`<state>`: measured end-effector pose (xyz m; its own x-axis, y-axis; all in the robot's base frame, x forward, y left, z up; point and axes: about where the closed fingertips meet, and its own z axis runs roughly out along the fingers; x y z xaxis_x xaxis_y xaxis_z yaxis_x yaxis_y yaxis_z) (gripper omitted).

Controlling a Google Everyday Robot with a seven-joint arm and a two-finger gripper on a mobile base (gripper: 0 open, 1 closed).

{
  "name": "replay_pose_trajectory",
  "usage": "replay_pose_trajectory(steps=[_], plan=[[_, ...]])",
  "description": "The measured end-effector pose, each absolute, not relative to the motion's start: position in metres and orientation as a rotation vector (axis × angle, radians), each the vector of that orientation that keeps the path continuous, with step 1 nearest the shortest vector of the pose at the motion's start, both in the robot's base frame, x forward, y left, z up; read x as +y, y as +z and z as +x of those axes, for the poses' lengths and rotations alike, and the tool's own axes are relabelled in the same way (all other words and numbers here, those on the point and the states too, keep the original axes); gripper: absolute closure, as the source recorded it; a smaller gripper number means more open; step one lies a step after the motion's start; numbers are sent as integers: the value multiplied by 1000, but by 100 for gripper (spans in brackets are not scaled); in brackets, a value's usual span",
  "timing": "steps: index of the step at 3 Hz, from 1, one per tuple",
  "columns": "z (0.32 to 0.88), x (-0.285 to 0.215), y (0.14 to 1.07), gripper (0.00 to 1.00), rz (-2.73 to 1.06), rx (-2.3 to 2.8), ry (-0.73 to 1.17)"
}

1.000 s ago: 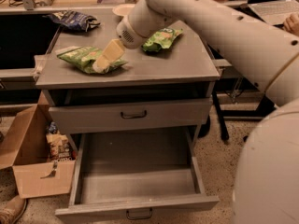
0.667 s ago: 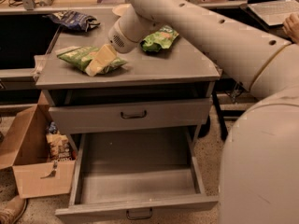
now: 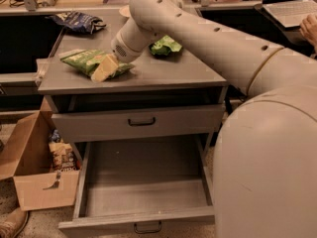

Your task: Place green jalapeno chip bag into middle drawer

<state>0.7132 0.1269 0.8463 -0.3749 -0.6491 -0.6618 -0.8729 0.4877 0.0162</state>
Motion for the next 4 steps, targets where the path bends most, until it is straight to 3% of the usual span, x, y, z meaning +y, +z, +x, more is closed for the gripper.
replay_pose_trajectory(steps=[2,3,4], plan=[[719,134,840,63,-1246,2143,502],[705,121,859,85,-1227,2051,549],[658,118,893,100,-1191,1866,656]])
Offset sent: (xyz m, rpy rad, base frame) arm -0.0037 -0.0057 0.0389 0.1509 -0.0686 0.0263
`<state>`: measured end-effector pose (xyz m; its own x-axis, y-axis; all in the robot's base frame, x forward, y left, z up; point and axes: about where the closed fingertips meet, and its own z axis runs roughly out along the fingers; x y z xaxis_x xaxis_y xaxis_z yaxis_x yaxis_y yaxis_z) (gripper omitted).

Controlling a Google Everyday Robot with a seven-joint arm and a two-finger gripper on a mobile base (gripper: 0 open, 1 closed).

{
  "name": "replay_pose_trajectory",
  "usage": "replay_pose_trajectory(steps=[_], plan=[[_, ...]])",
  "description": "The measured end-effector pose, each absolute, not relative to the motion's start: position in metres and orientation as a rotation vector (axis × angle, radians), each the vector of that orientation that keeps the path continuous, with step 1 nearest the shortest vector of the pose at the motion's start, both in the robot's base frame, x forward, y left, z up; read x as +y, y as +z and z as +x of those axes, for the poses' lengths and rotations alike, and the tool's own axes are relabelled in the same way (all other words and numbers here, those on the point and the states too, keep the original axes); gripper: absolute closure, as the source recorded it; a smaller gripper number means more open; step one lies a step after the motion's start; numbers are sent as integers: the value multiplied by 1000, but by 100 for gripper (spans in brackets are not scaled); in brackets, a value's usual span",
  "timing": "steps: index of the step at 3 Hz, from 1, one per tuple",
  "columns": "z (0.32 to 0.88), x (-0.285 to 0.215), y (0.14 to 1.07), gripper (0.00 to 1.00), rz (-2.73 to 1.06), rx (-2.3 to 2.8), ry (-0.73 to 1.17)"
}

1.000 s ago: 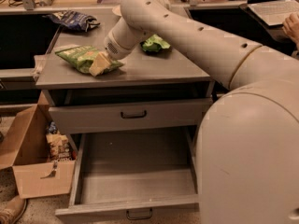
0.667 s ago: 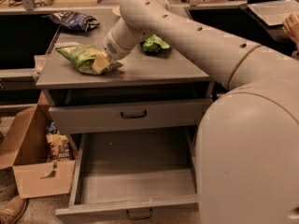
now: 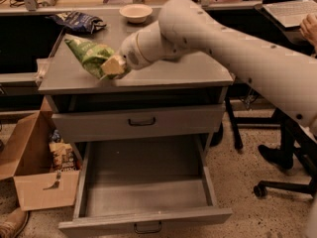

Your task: Place green jalapeno chip bag into middle drawer

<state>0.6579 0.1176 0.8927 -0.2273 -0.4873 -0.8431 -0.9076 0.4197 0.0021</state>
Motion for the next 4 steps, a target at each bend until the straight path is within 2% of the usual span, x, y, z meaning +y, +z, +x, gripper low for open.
replay_pose_trajectory(steps=[1,2,3,4], plan=[[590,121,881,100,-1212,1783,806],[566,122,901,100,-1200,1708,863],[567,122,901,100,-1201,1709,861],[546,131,878,100,-1394,1690,828]])
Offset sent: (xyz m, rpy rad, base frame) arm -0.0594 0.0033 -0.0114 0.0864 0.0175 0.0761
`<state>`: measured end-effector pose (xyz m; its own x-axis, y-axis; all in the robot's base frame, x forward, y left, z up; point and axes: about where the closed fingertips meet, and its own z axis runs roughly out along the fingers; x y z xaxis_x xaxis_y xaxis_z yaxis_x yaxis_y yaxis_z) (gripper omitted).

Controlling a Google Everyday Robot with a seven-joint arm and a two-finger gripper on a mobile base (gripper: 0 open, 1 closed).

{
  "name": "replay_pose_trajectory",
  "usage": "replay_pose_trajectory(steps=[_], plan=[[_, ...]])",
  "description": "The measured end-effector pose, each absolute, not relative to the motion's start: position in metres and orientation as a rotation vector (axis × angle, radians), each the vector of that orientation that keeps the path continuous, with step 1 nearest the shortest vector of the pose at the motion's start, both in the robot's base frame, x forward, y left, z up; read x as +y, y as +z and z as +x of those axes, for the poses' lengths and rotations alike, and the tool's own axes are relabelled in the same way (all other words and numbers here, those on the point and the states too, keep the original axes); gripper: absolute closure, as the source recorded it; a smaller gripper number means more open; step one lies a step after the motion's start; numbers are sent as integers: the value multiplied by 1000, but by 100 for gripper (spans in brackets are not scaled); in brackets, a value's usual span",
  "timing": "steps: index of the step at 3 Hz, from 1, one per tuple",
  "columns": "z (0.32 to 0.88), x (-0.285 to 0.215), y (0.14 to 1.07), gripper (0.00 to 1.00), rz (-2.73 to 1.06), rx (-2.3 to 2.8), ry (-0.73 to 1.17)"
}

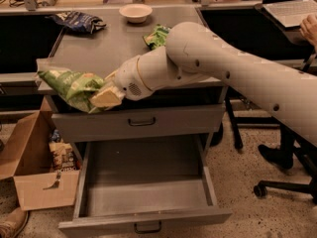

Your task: Place green jalapeno chip bag into middle drawer

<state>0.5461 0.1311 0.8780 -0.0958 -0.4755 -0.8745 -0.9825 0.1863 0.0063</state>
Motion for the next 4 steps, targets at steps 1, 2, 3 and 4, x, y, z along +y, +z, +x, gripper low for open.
replay_pose_trajectory(steps=[1,2,3,4], plan=[[504,111,817,100,-1593,1738,761],[470,84,751,100,-1670,1858,742],[459,65,703,100,-1605,1919,816],[457,61,689,100,-1584,1937,847]])
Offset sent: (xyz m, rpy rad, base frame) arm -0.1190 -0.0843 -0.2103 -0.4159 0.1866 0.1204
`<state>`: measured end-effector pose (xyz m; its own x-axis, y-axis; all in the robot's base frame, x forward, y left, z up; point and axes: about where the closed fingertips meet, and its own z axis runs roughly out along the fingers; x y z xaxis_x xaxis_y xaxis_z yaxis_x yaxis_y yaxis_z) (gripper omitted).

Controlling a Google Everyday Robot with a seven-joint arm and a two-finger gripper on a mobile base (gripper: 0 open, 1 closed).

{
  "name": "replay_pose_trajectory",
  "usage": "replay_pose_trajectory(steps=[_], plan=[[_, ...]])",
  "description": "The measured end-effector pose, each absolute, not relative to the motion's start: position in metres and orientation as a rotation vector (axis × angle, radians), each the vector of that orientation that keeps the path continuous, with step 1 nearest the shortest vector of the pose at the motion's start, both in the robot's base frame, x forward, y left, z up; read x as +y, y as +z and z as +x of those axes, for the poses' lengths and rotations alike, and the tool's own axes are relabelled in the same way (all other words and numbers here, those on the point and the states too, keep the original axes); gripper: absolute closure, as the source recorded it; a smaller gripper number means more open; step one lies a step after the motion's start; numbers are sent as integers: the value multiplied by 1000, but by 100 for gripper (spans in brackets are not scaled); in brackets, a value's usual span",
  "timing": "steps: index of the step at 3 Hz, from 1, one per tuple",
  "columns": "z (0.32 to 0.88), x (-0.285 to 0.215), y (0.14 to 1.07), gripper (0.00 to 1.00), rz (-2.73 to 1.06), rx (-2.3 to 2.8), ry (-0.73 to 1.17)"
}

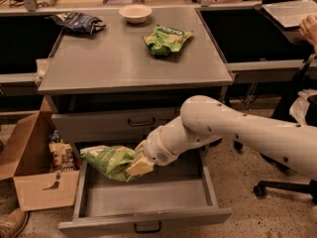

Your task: Place green jalapeno chip bag into middle drawer

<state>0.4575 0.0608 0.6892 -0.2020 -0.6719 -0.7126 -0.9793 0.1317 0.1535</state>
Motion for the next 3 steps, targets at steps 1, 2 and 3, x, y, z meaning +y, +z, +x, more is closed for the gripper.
replay_pose_trajectory(steps=[1,2,3], plan=[[460,58,659,100,-1560,1968,868],[472,51,588,100,-1548,2019,833],[508,46,529,100,-1484,2034,736]])
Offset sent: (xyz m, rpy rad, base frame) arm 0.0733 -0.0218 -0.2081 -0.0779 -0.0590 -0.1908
